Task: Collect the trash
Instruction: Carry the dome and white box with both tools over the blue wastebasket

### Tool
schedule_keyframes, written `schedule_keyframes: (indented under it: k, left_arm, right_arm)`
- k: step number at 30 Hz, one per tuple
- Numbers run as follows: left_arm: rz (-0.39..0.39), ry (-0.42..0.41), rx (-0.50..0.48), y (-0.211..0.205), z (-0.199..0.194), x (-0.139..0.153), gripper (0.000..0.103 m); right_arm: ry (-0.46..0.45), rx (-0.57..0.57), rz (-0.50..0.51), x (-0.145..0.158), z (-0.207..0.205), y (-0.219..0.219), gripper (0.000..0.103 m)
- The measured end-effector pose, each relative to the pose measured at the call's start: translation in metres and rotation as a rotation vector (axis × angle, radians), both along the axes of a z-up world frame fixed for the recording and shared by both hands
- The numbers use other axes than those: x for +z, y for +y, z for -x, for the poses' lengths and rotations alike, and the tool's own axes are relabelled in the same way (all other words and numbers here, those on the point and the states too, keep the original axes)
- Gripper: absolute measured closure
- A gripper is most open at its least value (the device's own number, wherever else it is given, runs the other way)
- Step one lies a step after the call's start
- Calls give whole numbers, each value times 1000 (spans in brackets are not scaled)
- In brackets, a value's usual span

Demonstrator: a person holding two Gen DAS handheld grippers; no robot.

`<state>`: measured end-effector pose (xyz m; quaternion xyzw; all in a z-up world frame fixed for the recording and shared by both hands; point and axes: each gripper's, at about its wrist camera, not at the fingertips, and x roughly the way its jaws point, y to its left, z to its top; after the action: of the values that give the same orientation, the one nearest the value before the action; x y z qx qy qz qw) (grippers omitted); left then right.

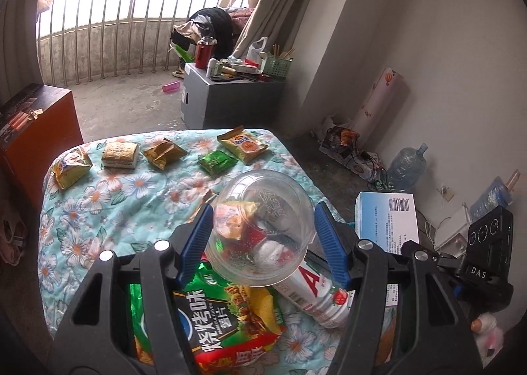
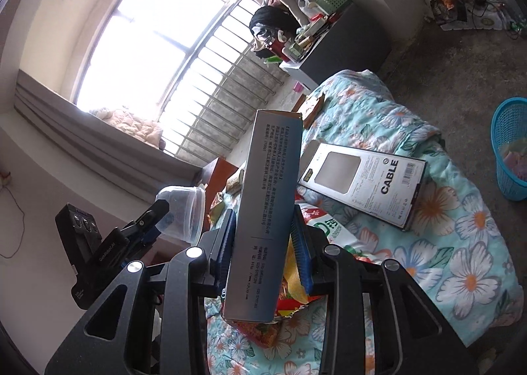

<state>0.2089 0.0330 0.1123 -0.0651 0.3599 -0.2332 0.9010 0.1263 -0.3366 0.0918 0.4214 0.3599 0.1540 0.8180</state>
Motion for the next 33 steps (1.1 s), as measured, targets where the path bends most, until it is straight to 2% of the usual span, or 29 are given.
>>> schedule_keyframes:
  k: [7,15,20,26,30,33]
  left_arm:
    - [-1,32,-163,-91,1,5,43]
    - [-53,84,-374,-234,-8,-12,43]
    - [-137,133,-508,-337,-16,-47,43]
    - [-266,195,-626,-445,-27,-110,43]
    - [-313,243,-646,-492,-36,-152,43]
    - [-310,254,-625,-519,-43,-177,42]
  right_arm:
    - [-23,-182,-16,-4,41,-85,70]
    - [23,-450,7,-31,82,-200,70]
    - [104,-586,15,-68,96,-260,70]
    - [237,-675,-7,-130,89,-315,70]
    - [317,-686,-22,-175,71,-343,70]
    - [364,-669,-32,-209,52,-359,69]
